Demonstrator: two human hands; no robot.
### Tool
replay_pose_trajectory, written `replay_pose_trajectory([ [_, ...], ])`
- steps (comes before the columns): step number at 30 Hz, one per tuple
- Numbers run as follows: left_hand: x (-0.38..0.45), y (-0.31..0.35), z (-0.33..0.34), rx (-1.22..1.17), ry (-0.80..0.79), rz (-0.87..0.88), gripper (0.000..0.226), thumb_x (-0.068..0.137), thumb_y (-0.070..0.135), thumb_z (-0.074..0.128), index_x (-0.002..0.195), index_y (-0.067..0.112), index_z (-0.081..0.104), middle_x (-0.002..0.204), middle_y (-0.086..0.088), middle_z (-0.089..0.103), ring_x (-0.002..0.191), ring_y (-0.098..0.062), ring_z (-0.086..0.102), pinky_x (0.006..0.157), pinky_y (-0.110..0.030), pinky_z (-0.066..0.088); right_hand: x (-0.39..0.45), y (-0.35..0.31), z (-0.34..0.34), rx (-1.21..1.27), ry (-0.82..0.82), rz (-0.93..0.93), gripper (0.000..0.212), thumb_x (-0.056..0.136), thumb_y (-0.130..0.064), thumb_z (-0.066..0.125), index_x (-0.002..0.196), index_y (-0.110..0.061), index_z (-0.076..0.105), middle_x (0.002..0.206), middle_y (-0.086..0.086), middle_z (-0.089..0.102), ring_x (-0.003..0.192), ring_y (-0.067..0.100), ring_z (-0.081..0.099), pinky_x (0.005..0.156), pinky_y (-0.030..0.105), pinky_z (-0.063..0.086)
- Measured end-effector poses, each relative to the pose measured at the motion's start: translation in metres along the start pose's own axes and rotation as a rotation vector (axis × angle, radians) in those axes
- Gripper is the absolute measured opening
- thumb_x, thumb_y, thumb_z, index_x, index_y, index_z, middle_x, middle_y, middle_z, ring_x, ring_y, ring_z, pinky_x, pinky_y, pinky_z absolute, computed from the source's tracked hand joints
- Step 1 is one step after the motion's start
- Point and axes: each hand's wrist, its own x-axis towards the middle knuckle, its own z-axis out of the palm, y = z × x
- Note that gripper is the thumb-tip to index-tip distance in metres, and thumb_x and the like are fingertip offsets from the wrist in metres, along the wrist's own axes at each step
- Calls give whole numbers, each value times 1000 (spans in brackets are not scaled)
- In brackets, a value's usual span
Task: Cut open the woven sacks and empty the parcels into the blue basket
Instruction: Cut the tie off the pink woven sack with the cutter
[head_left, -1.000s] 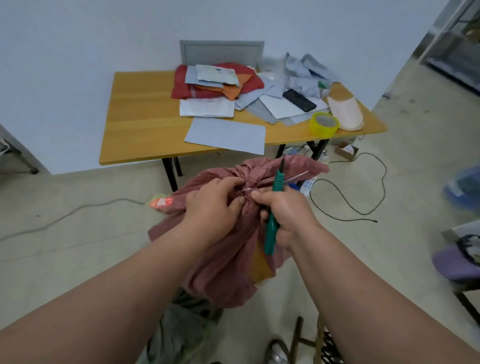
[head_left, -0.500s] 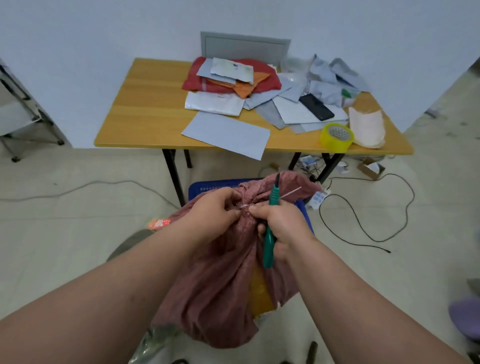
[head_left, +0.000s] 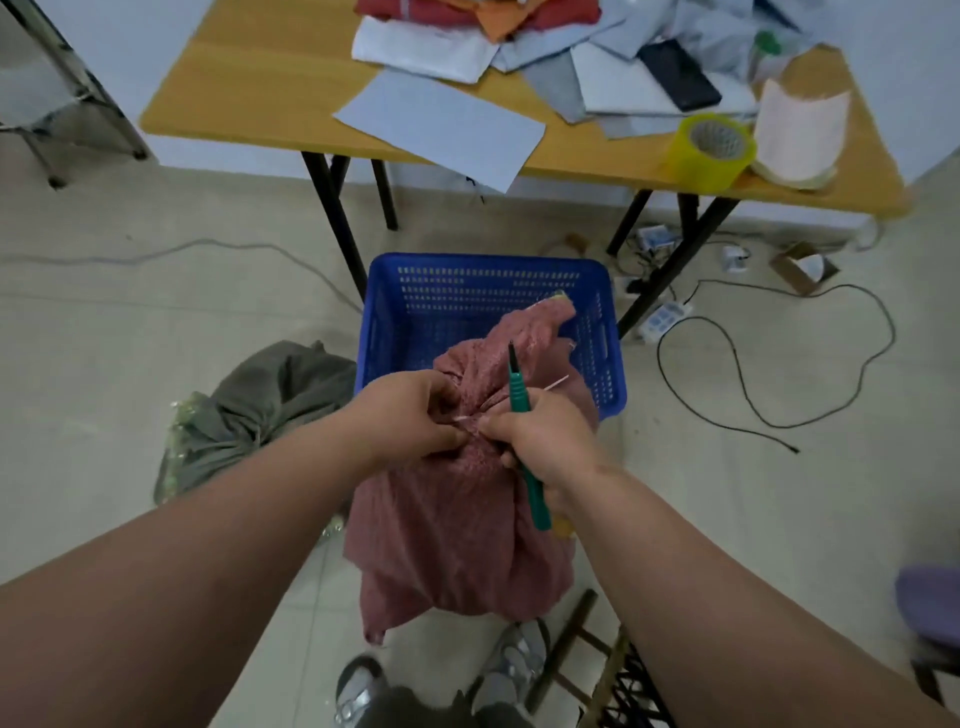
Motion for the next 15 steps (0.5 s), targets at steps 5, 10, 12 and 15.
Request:
replay_pose_trajectory([
  [5, -10, -26, 38, 82, 25, 66, 40, 82, 25, 71, 120, 21, 59, 116, 1, 67, 106, -18, 62, 87, -26, 46, -8, 45, 24, 72, 56, 16, 11, 85, -5, 67, 79, -14, 63, 71, 3, 58, 52, 12, 48, 53, 25, 44],
  [10, -13, -60, 67, 74, 64, 114, 38, 84, 19, 69, 122, 19, 62, 122, -1, 65, 111, -19, 59, 87, -22, 40, -5, 82, 51, 106, 79, 51, 11, 86, -6, 67, 81, -14, 61, 73, 5, 58, 51, 12, 48, 51, 24, 45],
  [12, -6, -73, 78, 70, 24, 112, 39, 85, 19, 69, 123, 19, 62, 123, 0, 64, 112, -19, 59, 90, -22, 40, 0, 96, 59, 114, 89, 66, 12, 86, -5, 66, 81, -13, 61, 74, 5, 57, 51, 12, 46, 47, 21, 43],
  [15, 6, -91, 97, 54, -101, 100, 37, 85, 21, 70, 121, 21, 65, 119, 2, 66, 107, -15, 59, 86, -19, 40, 10, 123, 65, 106, 78, 105, 11, 82, -4, 67, 79, -12, 61, 68, 7, 54, 46, 15, 44, 47, 27, 40],
])
